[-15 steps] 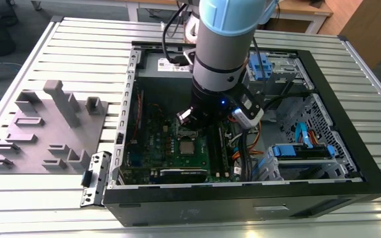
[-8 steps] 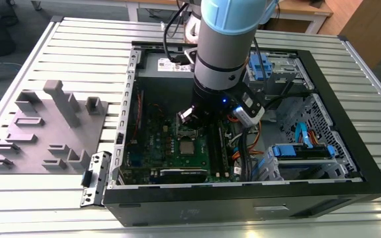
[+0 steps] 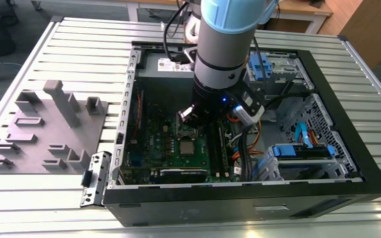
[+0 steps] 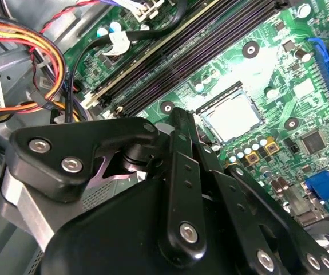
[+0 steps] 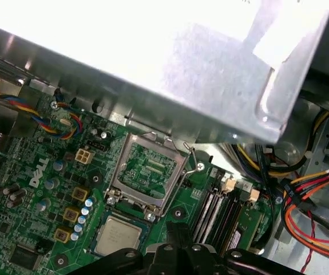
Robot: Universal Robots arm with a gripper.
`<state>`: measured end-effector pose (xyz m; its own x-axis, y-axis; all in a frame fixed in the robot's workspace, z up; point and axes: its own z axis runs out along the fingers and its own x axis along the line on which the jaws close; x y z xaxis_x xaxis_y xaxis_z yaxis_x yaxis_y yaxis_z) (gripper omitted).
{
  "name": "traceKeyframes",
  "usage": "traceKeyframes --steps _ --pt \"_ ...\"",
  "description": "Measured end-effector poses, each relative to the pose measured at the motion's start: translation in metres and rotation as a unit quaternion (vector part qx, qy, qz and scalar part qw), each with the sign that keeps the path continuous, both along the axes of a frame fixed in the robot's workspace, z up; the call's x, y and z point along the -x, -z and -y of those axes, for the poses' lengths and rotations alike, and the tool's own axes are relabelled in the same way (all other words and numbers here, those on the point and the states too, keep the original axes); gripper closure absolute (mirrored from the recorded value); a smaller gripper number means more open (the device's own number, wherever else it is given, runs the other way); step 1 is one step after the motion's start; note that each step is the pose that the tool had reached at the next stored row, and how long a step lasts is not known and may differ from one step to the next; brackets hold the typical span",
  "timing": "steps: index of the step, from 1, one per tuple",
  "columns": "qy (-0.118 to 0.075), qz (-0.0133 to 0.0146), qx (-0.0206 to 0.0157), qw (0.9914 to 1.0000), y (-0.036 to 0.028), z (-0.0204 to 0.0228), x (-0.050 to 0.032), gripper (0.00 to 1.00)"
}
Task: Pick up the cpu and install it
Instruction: 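Close the cpu cover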
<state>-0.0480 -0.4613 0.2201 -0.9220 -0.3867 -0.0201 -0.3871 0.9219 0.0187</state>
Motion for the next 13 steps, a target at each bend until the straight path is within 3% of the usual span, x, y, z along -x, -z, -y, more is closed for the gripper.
traceKeyframes --steps 4,13 --pt "-0.005 0.0000 -0.0002 0.99999 0.0003 -0.0046 -0.0001 0.89" --pt "-0.029 0.0003 -0.0003 0.99959 0.0023 -0.0095 -0.0005 0.89"
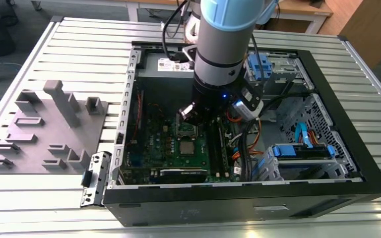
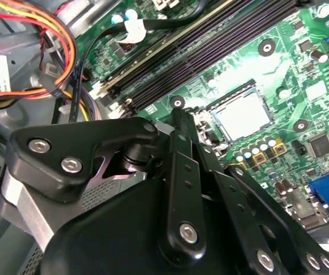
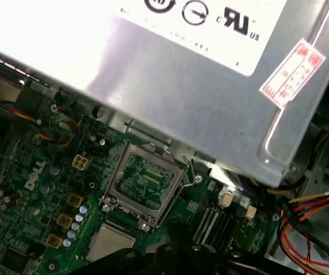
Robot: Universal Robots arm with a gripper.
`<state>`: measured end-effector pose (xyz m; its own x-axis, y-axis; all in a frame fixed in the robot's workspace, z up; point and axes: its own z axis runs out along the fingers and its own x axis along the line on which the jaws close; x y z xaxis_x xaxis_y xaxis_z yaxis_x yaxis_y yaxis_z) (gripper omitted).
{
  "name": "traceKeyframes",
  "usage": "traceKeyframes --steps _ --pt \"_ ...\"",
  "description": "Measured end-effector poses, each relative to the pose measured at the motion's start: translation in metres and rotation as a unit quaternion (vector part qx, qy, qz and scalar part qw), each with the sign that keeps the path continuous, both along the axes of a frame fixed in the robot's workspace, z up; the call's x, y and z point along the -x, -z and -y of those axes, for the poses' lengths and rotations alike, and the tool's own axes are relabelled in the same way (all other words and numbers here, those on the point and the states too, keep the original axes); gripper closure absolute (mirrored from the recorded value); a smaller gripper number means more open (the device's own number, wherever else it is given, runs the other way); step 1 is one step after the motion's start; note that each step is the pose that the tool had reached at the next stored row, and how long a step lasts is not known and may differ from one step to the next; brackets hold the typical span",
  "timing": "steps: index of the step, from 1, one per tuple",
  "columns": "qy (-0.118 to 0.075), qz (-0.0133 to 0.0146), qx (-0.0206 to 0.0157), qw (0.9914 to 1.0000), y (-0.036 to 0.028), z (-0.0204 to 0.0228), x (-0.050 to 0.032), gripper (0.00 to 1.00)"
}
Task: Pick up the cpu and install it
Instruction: 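Close the cpu cover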
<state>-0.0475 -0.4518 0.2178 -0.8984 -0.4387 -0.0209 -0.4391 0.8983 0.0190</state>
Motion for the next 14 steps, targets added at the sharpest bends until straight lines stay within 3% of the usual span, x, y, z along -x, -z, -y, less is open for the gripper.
traceKeyframes --steps 14 --pt "-0.007 0.0000 -0.0001 0.99998 0.0036 -0.0167 -0.0003 0.89"
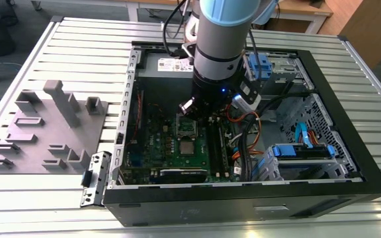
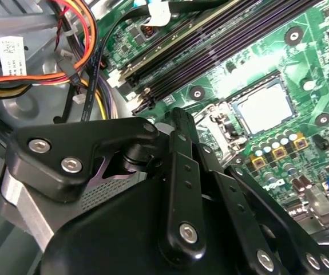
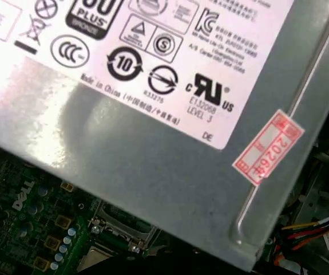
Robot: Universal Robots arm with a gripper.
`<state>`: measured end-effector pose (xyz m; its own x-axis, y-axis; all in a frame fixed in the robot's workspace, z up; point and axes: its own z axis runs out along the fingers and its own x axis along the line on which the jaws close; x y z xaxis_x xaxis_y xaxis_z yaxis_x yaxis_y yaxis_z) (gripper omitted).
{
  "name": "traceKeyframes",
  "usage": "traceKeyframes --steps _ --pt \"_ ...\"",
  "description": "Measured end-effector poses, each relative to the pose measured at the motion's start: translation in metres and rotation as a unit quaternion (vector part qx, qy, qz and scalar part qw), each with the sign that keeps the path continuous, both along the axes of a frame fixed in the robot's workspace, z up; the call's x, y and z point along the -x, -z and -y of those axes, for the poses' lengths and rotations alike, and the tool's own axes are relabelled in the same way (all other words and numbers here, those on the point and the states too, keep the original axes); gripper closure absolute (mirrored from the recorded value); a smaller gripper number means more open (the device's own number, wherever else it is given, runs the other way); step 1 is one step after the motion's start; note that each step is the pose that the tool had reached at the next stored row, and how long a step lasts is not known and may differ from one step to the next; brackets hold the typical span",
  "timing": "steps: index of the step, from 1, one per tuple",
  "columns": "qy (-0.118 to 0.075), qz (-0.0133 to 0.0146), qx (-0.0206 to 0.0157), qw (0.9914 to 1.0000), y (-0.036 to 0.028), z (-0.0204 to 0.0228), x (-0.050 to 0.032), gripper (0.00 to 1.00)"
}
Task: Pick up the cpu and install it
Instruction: 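Close the cpu cover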
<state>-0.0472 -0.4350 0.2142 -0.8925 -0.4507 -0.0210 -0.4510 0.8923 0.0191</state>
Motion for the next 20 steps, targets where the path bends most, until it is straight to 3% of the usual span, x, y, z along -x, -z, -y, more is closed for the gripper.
traceKeyframes --steps 10,20 --pt "-0.001 0.0001 0.0000 1.00000 0.0035 -0.0049 0.0002 0.89" --pt "-0.001 0.0002 -0.0006 1.00000 0.0036 -0.0050 0.0004 0.89"
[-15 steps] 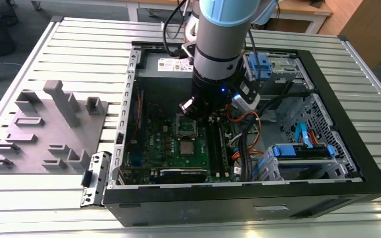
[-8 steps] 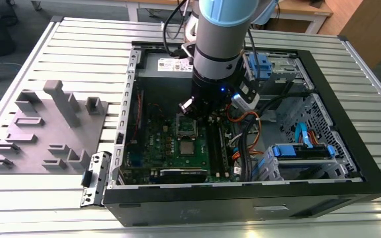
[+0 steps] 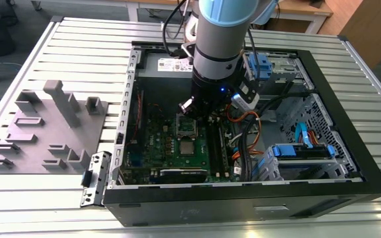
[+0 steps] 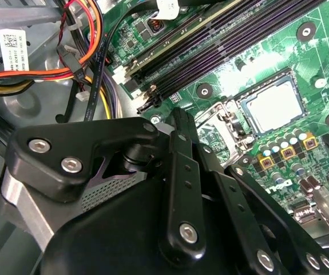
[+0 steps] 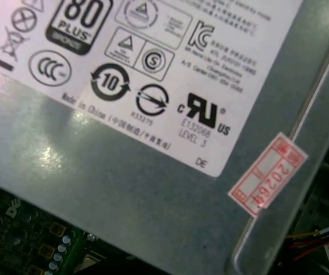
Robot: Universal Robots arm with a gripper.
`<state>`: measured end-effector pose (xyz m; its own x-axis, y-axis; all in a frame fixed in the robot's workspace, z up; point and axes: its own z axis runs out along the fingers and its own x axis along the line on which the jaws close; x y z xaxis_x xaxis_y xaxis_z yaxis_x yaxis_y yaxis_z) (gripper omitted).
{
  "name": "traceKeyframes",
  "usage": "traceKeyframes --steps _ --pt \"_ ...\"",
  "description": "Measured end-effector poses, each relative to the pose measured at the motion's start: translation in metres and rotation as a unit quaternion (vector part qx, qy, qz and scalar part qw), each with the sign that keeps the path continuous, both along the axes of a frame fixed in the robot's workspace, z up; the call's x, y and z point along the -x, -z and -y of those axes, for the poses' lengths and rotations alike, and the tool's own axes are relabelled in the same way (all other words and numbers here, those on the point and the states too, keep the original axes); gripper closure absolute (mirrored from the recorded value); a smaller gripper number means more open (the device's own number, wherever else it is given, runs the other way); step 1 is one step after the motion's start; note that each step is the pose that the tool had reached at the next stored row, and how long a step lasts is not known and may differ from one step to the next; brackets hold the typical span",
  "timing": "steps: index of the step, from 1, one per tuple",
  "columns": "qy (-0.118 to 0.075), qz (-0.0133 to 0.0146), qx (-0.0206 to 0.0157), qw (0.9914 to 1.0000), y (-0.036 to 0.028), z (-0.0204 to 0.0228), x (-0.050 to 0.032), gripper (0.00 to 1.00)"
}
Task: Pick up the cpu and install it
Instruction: 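Close the cpu cover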
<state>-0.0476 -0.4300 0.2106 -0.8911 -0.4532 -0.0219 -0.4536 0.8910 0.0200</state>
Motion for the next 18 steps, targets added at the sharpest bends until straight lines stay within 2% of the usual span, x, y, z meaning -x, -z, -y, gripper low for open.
traceKeyframes --steps 10,13,18 --pt "0.000 0.0011 -0.0017 1.00000 0.0000 -0.0023 0.0019 0.89" --pt "0.000 0.0021 -0.0017 1.00000 0.0001 -0.0027 0.0038 0.89" --pt "0.000 0.0054 -0.0017 0.99998 0.0022 -0.0029 0.0046 0.89"
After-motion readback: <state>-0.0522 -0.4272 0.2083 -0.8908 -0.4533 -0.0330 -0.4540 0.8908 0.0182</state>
